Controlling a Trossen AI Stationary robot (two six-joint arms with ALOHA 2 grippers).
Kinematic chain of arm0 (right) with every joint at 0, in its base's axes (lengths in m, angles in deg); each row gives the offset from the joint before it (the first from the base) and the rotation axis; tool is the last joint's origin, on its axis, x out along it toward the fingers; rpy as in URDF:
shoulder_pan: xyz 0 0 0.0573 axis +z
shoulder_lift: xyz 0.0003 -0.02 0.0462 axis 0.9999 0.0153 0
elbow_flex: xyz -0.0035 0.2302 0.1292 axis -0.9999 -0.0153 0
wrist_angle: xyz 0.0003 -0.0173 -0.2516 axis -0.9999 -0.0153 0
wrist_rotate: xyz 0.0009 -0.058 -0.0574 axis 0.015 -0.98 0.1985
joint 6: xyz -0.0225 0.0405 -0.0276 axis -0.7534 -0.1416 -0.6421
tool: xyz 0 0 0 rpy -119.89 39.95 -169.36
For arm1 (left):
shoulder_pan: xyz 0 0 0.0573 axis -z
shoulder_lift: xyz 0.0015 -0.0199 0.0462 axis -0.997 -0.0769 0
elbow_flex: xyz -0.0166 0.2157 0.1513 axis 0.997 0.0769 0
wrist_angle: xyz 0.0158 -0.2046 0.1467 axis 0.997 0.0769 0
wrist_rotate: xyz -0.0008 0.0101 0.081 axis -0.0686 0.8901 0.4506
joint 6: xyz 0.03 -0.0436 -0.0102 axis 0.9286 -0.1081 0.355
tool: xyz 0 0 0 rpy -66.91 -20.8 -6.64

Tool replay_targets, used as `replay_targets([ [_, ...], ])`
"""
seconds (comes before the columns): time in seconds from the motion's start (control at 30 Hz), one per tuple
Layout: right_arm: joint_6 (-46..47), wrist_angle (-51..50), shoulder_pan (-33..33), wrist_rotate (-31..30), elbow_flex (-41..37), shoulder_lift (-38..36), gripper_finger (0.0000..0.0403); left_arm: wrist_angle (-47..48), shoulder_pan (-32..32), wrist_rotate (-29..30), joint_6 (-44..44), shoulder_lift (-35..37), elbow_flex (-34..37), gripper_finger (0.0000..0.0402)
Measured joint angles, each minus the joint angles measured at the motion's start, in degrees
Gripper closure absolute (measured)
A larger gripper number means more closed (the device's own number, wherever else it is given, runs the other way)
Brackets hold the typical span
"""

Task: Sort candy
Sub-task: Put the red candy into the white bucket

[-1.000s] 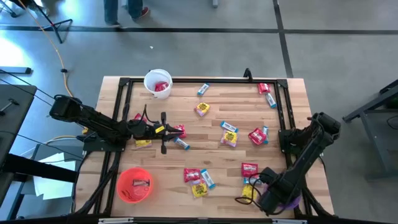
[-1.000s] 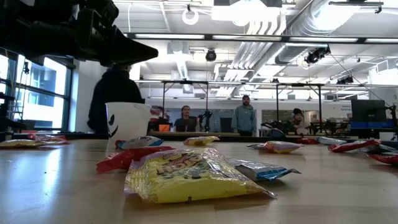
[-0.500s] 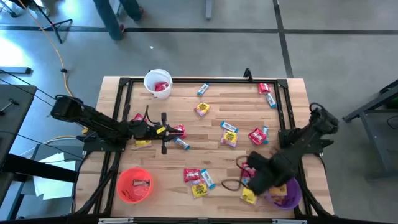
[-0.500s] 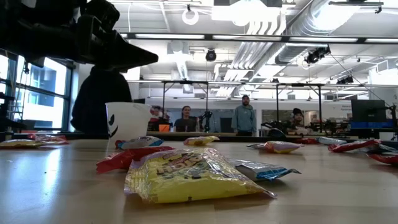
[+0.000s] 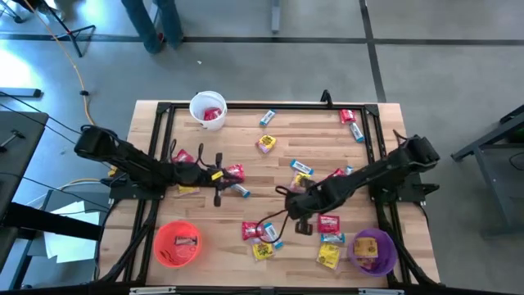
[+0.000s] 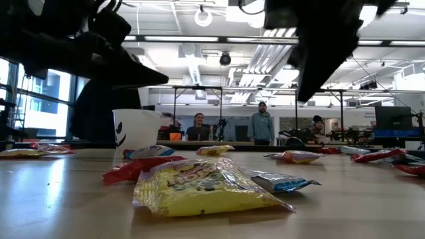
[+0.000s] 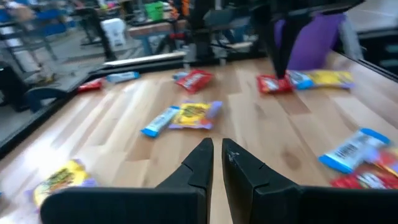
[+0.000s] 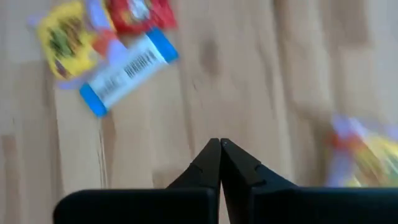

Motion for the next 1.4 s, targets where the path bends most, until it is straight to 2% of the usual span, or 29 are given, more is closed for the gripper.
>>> replay_targets([
  [0.1,-5.0,14.7,-0.5,0.5,-6.9,0.0,0.0402,2.3,3.2,0.4,3.7,-0.9,-1.4,0.0383],
  [0.2,-8.3,25.1,-1.2,-1.9,-12.2,0.0,0.0402,10.2,7.1,3.4,6.0,-1.4,-5.1,0.0383],
  [0.3,-11.8,33.2,-2.5,-4.2,-15.6,0.0,0.0402,20.0,10.1,6.7,6.4,-2.0,-10.1,0.0383],
  [0.47,-16.1,42.8,-5.3,-4.5,-19.3,0.0,0.0402,31.8,13.1,4.8,3.2,-4.5,-16.0,0.0383],
  [0.7,-15.1,45.9,-6.9,-4.6,-21.5,0.0,0.0403,38.5,16.6,4.7,-2.4,-10.0,-20.1,0.0363],
  [1.03,-13.6,47.6,-6.8,-4.5,-23.0,0.0,0.0403,40.6,19.6,3.1,-7.6,-20.1,-26.2,0.0258],
  [1.23,-13.5,47.6,-6.7,-4.5,-23.0,0.0,0.0403,41.0,19.3,-0.4,-10.4,-21.5,-28.4,0.0209],
  [1.4,-13.5,47.7,-6.7,-4.5,-23.0,0.0,0.0403,40.8,18.4,-3.3,-12.3,-21.6,-28.5,0.0187],
])
